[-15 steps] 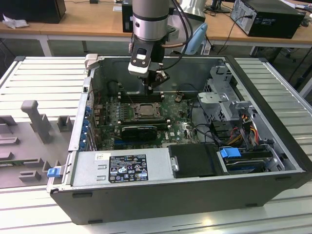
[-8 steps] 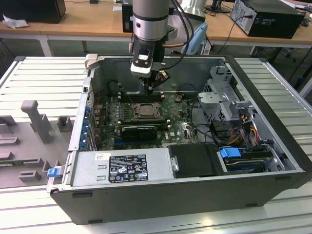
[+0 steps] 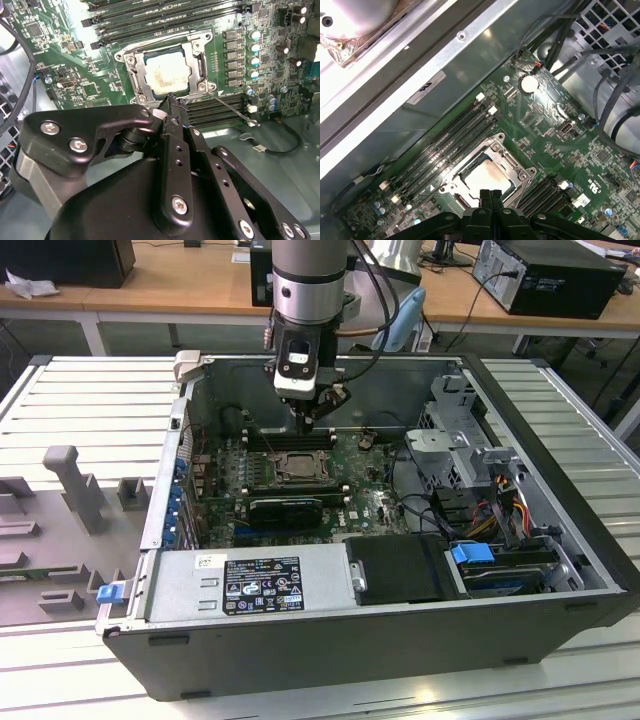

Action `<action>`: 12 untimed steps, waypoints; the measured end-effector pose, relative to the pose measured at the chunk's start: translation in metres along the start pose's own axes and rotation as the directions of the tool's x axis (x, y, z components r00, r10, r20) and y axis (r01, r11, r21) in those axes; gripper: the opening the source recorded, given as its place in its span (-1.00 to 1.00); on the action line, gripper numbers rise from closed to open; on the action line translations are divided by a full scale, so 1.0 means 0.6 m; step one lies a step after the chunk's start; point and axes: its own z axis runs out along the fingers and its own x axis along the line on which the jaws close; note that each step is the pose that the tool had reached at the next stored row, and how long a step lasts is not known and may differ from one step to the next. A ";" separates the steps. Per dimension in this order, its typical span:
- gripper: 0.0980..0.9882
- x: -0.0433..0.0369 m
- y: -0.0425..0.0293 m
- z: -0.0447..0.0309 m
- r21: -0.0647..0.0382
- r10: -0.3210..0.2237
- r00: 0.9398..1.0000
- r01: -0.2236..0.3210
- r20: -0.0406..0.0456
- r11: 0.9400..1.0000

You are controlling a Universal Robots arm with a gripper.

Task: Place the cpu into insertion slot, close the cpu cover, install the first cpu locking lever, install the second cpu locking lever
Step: 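Install the first cpu locking lever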

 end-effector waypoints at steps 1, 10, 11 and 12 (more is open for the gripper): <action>-0.98 0.000 0.000 0.000 0.000 -0.006 1.000 0.006 0.000 1.000; -0.98 0.000 0.000 0.000 0.001 -0.095 0.995 0.095 -0.004 0.995; -0.98 0.000 0.000 0.000 0.001 -0.102 0.995 0.102 -0.005 0.995; -0.98 0.000 0.000 0.000 0.001 -0.112 0.994 0.112 -0.005 0.994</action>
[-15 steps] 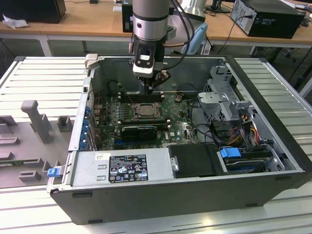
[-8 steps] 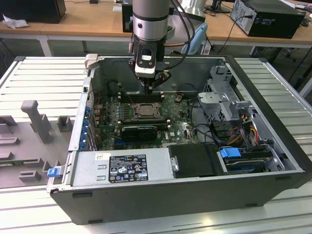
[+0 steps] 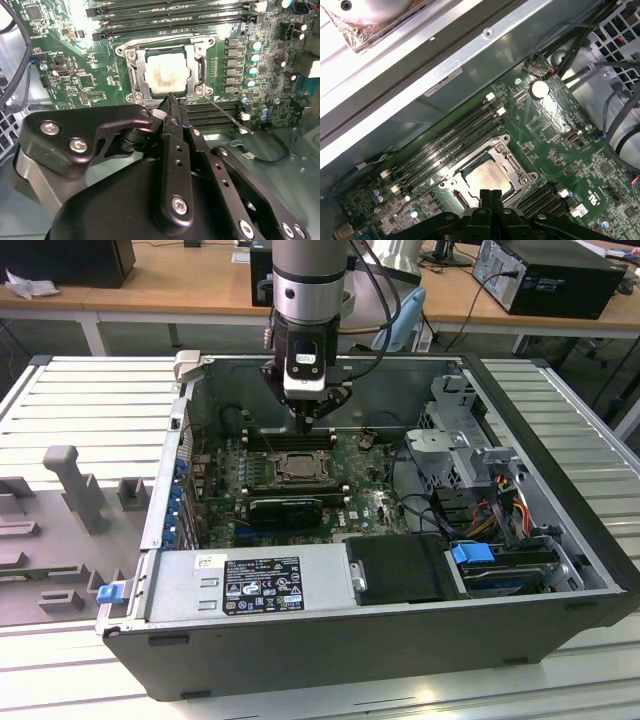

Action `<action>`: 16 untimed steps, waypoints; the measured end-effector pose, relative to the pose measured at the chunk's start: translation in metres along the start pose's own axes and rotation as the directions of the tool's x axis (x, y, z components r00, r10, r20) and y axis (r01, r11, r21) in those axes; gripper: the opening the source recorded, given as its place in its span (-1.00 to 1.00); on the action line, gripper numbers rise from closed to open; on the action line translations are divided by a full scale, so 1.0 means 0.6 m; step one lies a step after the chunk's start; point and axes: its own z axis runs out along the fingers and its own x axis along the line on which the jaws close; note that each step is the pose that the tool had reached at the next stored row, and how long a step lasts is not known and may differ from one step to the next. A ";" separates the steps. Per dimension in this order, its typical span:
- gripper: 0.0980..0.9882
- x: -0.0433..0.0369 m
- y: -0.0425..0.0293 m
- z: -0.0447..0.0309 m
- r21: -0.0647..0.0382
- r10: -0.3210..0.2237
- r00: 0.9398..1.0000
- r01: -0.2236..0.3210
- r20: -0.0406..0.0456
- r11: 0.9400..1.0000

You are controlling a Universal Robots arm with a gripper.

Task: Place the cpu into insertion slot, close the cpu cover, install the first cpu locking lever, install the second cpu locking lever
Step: 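Install the first cpu locking lever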

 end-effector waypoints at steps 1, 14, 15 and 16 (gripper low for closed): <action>-0.98 0.000 0.000 0.000 0.000 -0.010 1.000 0.010 0.000 1.000; -0.98 0.000 0.000 0.000 0.001 -0.110 0.994 0.110 -0.005 0.994; -0.98 0.000 0.000 0.000 0.001 -0.115 0.993 0.115 -0.005 0.993; -0.98 0.000 0.000 0.000 0.001 -0.122 0.992 0.122 -0.006 0.993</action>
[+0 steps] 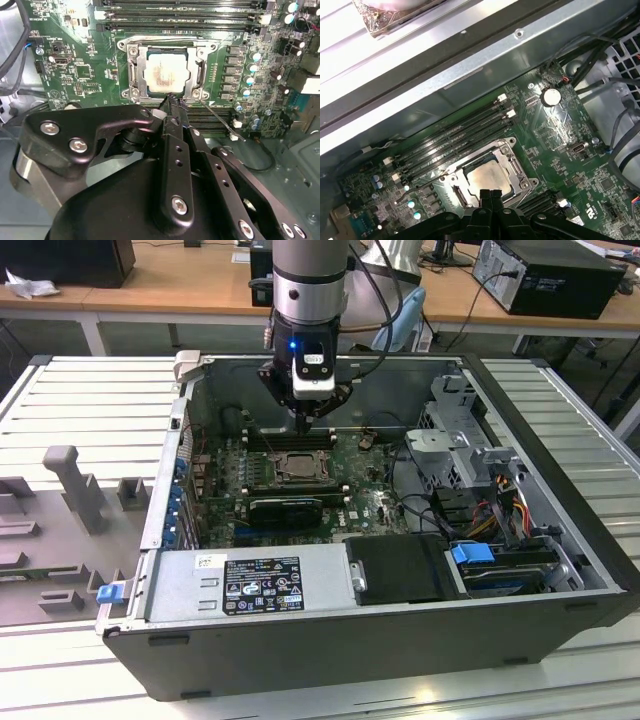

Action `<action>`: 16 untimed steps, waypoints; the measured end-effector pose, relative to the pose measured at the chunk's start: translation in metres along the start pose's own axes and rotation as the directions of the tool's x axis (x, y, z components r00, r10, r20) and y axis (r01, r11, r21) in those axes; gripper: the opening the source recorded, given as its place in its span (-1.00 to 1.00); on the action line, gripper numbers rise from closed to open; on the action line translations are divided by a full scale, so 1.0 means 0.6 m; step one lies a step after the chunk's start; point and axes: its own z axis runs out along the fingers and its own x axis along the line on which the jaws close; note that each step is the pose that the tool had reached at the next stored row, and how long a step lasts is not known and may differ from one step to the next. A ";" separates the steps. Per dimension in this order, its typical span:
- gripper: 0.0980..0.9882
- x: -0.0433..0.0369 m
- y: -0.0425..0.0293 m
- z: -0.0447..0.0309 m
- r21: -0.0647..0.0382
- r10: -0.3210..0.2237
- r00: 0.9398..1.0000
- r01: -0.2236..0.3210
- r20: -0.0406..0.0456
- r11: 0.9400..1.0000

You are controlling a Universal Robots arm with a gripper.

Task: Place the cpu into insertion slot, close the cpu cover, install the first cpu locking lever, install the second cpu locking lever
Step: 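Install the first cpu locking lever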

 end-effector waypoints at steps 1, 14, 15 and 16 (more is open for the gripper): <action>-0.98 0.000 0.000 0.000 0.000 -0.006 1.000 0.006 0.000 1.000; -0.98 0.000 0.000 0.000 0.001 -0.094 0.996 0.094 -0.004 0.996; -0.98 0.000 0.000 0.000 0.001 -0.101 0.995 0.101 -0.005 0.995; -0.98 0.000 0.000 0.000 0.001 -0.108 0.994 0.108 -0.005 0.994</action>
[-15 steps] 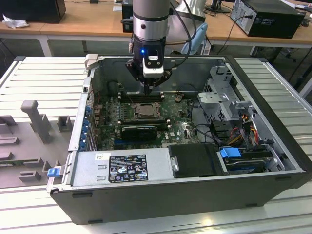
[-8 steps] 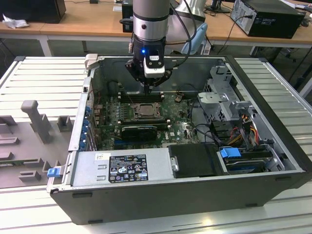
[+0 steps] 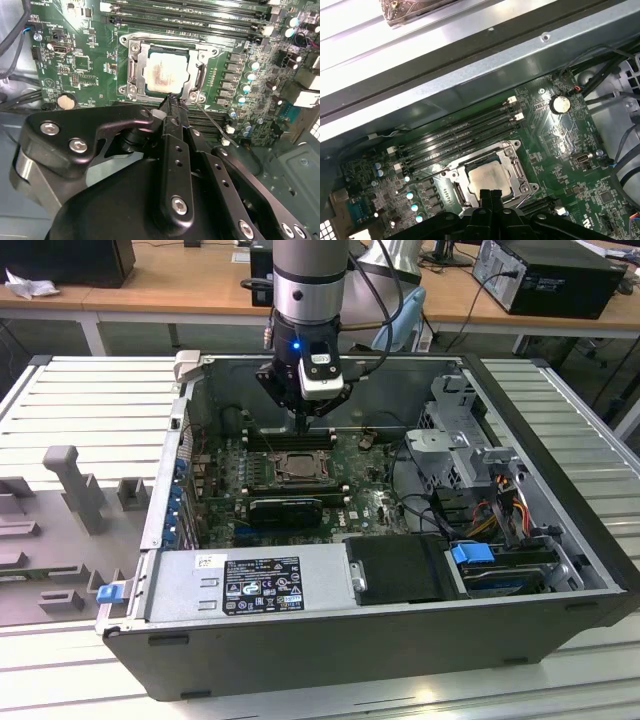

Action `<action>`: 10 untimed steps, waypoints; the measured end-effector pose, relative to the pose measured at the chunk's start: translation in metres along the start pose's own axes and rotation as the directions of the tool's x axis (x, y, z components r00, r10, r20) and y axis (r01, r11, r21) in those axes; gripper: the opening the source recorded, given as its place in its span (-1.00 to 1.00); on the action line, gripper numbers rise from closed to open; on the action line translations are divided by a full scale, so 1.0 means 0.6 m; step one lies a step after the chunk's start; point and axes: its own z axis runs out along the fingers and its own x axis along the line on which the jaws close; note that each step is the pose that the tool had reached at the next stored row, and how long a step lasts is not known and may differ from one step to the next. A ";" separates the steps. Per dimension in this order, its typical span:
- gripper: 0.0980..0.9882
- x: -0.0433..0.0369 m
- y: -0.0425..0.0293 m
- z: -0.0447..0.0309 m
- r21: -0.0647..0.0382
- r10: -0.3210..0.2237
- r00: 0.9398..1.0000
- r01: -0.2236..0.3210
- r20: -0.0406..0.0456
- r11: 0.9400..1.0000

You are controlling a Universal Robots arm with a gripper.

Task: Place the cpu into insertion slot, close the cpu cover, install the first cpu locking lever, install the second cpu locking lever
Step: 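Install the first cpu locking lever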

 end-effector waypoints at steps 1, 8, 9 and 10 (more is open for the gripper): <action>-0.98 0.000 0.000 0.000 0.000 -0.005 1.000 0.005 0.000 1.000; -0.98 0.000 0.000 0.000 0.000 -0.047 0.999 0.047 -0.002 0.999; -0.98 0.000 0.000 0.000 0.000 -0.053 0.999 0.053 -0.002 0.999; -0.98 0.000 0.000 0.000 0.000 -0.056 0.998 0.056 -0.002 0.998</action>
